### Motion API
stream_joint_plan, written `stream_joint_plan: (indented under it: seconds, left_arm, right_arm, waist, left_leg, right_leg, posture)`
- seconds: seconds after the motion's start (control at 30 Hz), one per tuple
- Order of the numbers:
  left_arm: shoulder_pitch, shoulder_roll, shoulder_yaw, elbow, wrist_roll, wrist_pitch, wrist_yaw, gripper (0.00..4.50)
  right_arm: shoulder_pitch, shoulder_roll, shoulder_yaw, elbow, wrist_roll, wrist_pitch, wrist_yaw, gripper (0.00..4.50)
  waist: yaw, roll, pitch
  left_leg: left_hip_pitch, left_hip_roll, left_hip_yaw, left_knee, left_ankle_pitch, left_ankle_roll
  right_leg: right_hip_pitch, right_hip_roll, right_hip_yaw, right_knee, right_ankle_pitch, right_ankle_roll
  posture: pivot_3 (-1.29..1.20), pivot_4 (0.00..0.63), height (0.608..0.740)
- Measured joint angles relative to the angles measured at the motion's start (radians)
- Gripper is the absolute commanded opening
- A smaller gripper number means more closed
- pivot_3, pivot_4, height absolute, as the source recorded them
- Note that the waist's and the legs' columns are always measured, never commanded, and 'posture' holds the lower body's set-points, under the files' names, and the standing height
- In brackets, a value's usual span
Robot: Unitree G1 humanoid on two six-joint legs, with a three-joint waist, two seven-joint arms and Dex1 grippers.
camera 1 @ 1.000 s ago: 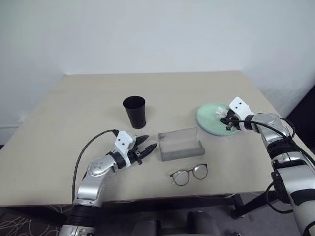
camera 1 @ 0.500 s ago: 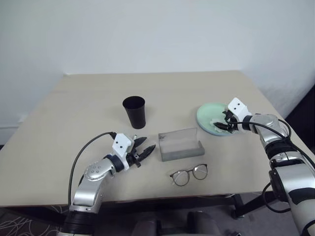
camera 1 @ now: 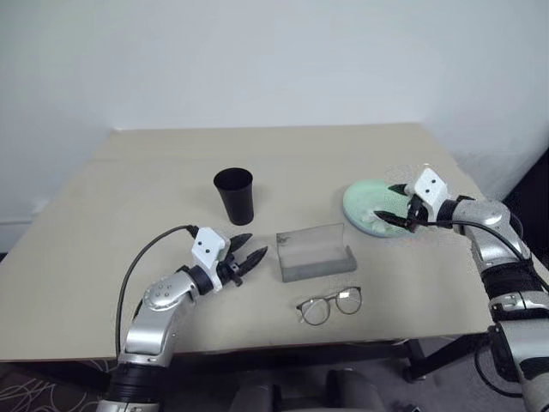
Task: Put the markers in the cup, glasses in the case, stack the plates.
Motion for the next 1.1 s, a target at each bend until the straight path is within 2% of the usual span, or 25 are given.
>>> stream_joint_plan:
  seconds: [0.17,0.3,0.43,0.57,0.77,0.87,1.1]
  left_arm:
    - [-0.01,0.028,0.002,0.012,-0.003,0.005,-0.036,2.52]
    - [-0.039,0.054,0.003,0.024,-0.012,0.023,-0.077,2.52]
    - [-0.066,0.079,-0.002,0.008,-0.084,0.103,-0.156,2.52]
    - [-0.132,0.124,-0.055,-0.045,-0.163,0.228,-0.28,2.52]
    - [-0.283,0.136,-0.166,-0.056,-0.194,0.35,-0.399,2.52]
    - [-0.375,0.134,-0.268,-0.038,-0.166,0.374,-0.466,2.52]
    - [-0.48,0.104,-0.457,0.064,-0.044,0.364,-0.557,2.52]
  right_arm:
    - [0.126,-0.044,-0.004,-0.252,0.114,0.123,0.144,3.64]
    - [0.181,-0.068,-0.002,-0.346,0.164,0.2,0.217,3.64]
    - [0.2,-0.082,0.004,-0.397,0.192,0.246,0.271,3.64]
    - [0.195,-0.083,0.021,-0.36,0.175,0.244,0.256,3.64]
    - [0.182,-0.06,0.028,-0.248,0.135,0.202,0.202,3.64]
    - [0.167,-0.042,0.028,-0.204,0.113,0.171,0.16,3.64]
    - [0.2,-0.01,0.019,-0.229,0.126,0.157,0.113,3.64]
  waist:
    - [0.002,0.0,0.0]
    - [0.001,0.0,0.0]
    - [0.001,0.0,0.0]
    - [0.002,-0.001,0.0]
    - [0.001,-0.001,0.0]
    - [0.0,-0.001,0.0]
    - [0.003,-0.001,0.0]
  left_leg:
    - [0.001,0.0,0.0,0.001,0.0,0.0]
    - [0.001,0.001,0.001,0.002,0.0,0.0]
    - [0.001,0.001,0.001,0.002,0.0,0.0]
    - [0.001,0.0,0.001,0.003,0.0,0.0]
    - [0.001,0.0,0.001,0.005,0.001,0.0]
    - [0.002,-0.001,0.0,0.005,0.001,0.001]
    - [0.005,-0.002,-0.003,0.004,0.001,0.001]
  right_leg:
    - [0.001,0.0,0.0,0.001,0.0,0.0]
    - [0.001,0.0,0.0,0.001,0.0,0.0]
    - [0.001,0.0,0.0,0.001,0.0,0.0]
    - [0.001,0.0,0.0,0.001,0.0,0.0]
    - [0.002,0.0,0.001,0.001,0.0,0.0]
    - [0.004,0.001,0.002,0.001,0.0,0.0]
    - [0.007,0.002,0.004,0.001,-0.001,0.002]
  posture:
    - [0.0,0.0,0.74]
    - [0.0,0.0,0.74]
    - [0.0,0.0,0.74]
    - [0.0,0.0,0.74]
    - [0.0,0.0,0.74]
    - [0.0,0.0,0.74]
    - [0.0,0.0,0.74]
